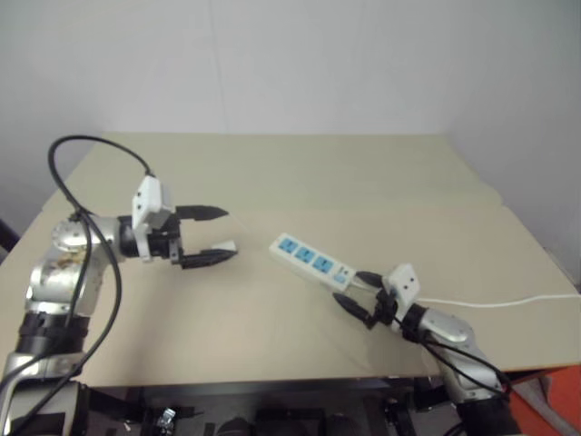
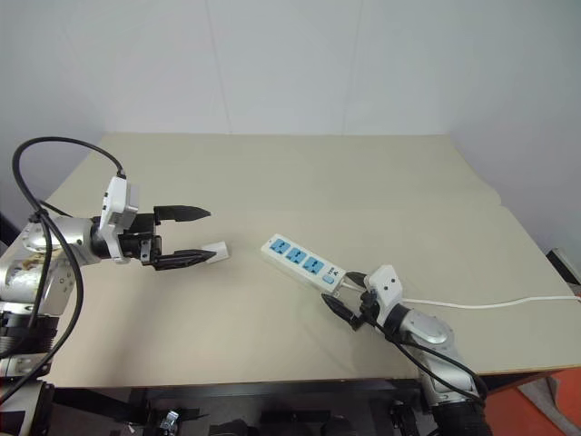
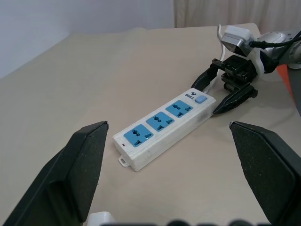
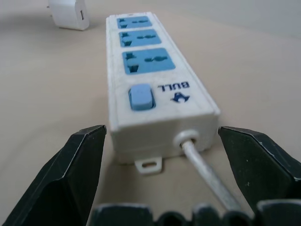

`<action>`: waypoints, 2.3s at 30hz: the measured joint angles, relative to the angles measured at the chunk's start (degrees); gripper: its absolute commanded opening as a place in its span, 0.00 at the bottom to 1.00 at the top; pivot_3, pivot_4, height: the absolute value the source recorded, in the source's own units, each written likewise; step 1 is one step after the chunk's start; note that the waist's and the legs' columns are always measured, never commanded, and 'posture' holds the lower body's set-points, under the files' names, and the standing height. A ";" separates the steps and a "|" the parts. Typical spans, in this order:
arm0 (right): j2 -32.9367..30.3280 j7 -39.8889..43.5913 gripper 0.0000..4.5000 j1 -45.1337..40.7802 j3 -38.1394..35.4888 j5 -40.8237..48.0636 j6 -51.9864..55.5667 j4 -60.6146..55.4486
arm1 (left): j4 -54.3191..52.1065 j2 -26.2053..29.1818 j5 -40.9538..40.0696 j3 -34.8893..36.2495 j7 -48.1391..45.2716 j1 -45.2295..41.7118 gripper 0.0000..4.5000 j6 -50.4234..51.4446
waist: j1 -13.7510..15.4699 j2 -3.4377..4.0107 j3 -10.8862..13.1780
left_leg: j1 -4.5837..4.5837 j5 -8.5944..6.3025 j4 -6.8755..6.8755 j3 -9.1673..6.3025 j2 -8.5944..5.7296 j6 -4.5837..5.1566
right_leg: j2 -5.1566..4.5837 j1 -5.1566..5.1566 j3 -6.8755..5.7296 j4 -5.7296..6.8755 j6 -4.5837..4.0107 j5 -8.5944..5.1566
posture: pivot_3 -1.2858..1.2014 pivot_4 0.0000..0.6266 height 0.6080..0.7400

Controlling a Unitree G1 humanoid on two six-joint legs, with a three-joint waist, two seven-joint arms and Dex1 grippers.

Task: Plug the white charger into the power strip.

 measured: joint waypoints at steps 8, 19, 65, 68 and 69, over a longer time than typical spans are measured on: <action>-0.19 3.44 0.99 -2.33 0.02 0.78 -2.47 3.40 | 0.01 0.00 0.00 0.02 -0.17 0.00 1.00 -0.56 | 0.00 0.00 0.00 | 0.00 0.00 0.00 0.00 0.00 0.00 | 0.01 0.00 0.00 0.00 0.00 0.00 | 0.52 0.24 1.00; 2.75 5.00 0.99 -6.19 0.52 0.66 -6.34 11.18 | 0.11 -0.14 -0.01 0.04 0.10 0.03 1.00 -1.33 | -0.19 0.00 0.00 | 0.01 0.00 0.00 0.02 0.02 0.00 | 0.01 0.00 0.01 0.03 0.00 0.00 | 0.52 0.24 1.00; 1.27 32.95 0.77 -22.36 8.67 -1.99 -18.55 31.97 | 69.90 -18.17 52.32 -37.44 -6.43 -53.64 1.00 -4.90 | -1.82 -0.03 0.04 | -0.09 0.00 0.01 -0.09 0.09 0.01 | 0.25 -0.06 0.06 0.17 0.01 0.00 | 0.52 0.24 1.00; 1.28 32.31 0.77 -22.10 8.76 -2.06 -18.82 31.73 | 70.85 -19.28 53.77 -37.50 -5.89 -53.49 1.00 -4.84 | -1.78 -0.02 0.04 | -0.08 0.00 0.01 -0.10 0.09 0.01 | 0.25 -0.06 0.06 0.17 0.01 0.00 | 0.52 0.24 1.00; 1.30 32.17 0.77 -21.98 8.81 -2.07 -18.85 31.59 | 71.00 -19.57 54.14 -37.50 -5.55 -53.23 1.00 -4.84 | -1.79 -0.03 0.04 | -0.07 0.00 0.01 -0.10 0.09 0.01 | 0.24 -0.06 0.06 0.17 0.01 0.00 | 0.52 0.24 1.00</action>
